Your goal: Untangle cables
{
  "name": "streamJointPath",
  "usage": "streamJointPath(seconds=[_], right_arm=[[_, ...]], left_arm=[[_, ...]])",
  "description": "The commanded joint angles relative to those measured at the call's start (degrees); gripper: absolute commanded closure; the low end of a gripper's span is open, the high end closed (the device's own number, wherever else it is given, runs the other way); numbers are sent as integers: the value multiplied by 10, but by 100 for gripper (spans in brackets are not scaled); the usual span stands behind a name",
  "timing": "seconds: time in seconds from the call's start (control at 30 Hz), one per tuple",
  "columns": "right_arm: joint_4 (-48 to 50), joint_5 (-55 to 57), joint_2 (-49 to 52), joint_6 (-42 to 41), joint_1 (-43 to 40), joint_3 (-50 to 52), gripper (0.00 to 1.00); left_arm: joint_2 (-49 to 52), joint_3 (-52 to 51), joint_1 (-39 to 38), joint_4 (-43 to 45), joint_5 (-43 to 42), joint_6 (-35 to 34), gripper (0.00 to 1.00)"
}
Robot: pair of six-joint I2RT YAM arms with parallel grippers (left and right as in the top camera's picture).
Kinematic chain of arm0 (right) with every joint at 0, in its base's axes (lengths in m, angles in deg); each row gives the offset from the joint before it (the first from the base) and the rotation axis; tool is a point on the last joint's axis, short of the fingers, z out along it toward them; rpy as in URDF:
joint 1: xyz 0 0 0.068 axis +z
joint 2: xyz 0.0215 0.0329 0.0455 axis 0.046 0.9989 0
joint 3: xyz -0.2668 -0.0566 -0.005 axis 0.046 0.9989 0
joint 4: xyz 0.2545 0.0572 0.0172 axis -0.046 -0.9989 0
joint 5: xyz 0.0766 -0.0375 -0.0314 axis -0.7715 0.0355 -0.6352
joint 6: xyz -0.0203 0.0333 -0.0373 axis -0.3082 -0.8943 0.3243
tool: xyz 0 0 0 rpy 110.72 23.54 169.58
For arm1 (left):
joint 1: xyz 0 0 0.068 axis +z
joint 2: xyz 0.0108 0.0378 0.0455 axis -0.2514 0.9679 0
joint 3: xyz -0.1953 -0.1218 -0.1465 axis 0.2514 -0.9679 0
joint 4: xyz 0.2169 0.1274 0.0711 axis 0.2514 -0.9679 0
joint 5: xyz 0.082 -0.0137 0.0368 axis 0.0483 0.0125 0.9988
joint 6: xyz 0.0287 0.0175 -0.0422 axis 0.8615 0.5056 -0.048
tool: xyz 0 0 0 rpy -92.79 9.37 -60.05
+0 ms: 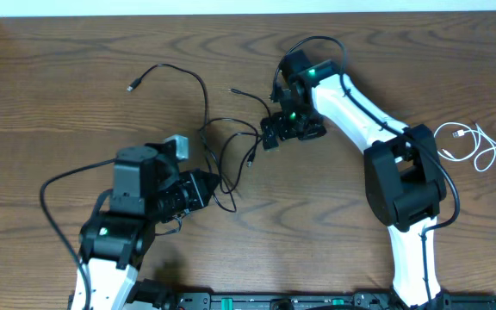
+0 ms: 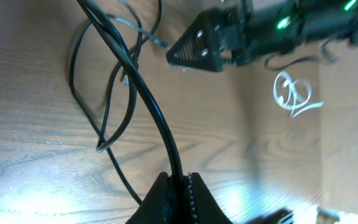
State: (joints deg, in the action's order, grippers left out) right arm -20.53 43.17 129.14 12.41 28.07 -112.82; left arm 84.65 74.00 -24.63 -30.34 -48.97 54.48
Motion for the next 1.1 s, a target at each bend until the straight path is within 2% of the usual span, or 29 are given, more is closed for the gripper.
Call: streamJointPath(seconds=[0.0, 0.13, 0.3, 0.57, 0.8, 0.93, 1.07], right_arm=[[-10, -119, 5, 77, -18, -3, 1], [-24, -151, 5, 77, -21, -3, 1], [-36, -235, 5, 134, -21, -3, 1], [-34, -251, 5, 135, -21, -3, 1], [-28, -217, 5, 135, -14, -3, 1], [-26, -210, 5, 135, -14, -3, 1], [-24, -206, 5, 135, -10, -3, 1]], left_arm=[[31, 13, -18, 1, -16, 56, 93], [68, 13, -32, 3, -33, 72, 93], [113, 13, -33, 1, -39, 94, 93], [179, 7, -33, -14, -35, 106, 92], [245, 3, -33, -51, 90, 103, 93], [286, 3, -33, -70, 166, 71, 92], [325, 3, -33, -73, 180, 58, 90]])
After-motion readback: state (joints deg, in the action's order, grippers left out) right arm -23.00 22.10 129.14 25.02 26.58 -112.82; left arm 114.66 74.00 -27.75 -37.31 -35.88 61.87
